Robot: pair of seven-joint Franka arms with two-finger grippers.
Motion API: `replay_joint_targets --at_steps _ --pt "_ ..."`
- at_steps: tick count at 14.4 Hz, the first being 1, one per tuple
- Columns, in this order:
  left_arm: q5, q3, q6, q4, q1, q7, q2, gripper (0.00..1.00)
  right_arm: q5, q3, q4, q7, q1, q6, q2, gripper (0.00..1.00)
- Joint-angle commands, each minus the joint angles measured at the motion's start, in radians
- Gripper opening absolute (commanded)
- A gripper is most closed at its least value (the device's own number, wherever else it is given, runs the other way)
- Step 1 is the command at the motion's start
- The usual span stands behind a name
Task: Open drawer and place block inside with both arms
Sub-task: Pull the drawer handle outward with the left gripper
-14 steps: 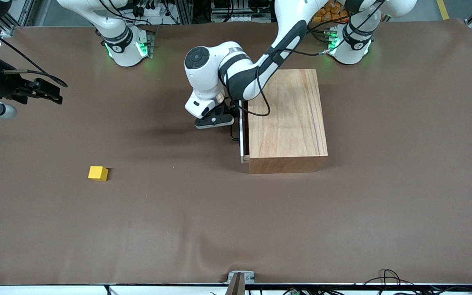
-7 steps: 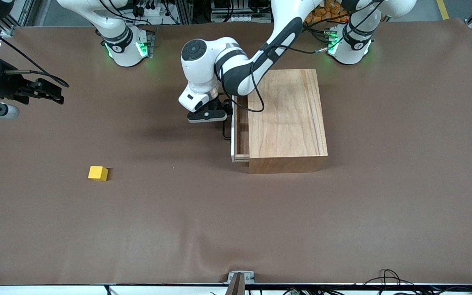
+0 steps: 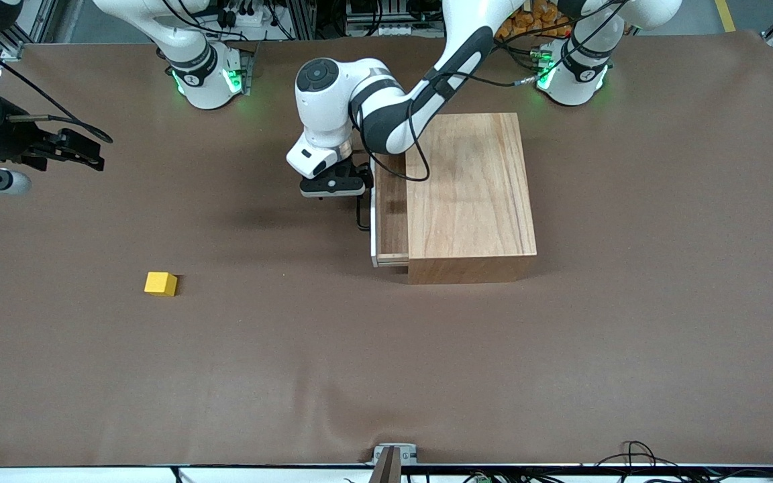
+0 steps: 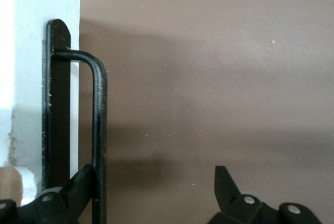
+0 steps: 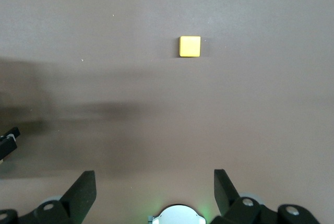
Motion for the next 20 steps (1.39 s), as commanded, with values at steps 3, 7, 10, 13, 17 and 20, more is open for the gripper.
replay_joint_targets --at_steps 3,7,10,13,17,20 --pt "0.012 0.001 0.06 0.032 -0.023 -0.011 0.032 1.0 -0.005 -0.003 -0.012 0.0 -0.006 -0.003 -0.014 1.0" --pt "0.011 0.001 0.127 0.032 -0.023 -0.011 0.049 1.0 -0.005 -0.003 -0.012 0.0 -0.004 0.0 -0.013 1.0" --pt "0.011 -0.001 0.144 0.033 -0.023 -0.01 0.043 1.0 -0.005 -0.001 -0.007 0.0 0.002 0.007 -0.014 1.0" --pt "0.011 -0.002 0.163 0.035 -0.024 -0.01 0.041 1.0 -0.007 -0.001 -0.006 0.0 0.003 0.01 -0.011 1.0" --pt "0.011 -0.001 0.216 0.035 -0.034 -0.008 0.046 1.0 -0.005 0.002 -0.01 0.0 0.008 0.027 -0.011 1.0" --pt "0.009 -0.001 0.235 0.032 -0.035 -0.011 0.04 1.0 -0.005 -0.001 -0.015 -0.002 -0.001 0.02 -0.013 1.0"
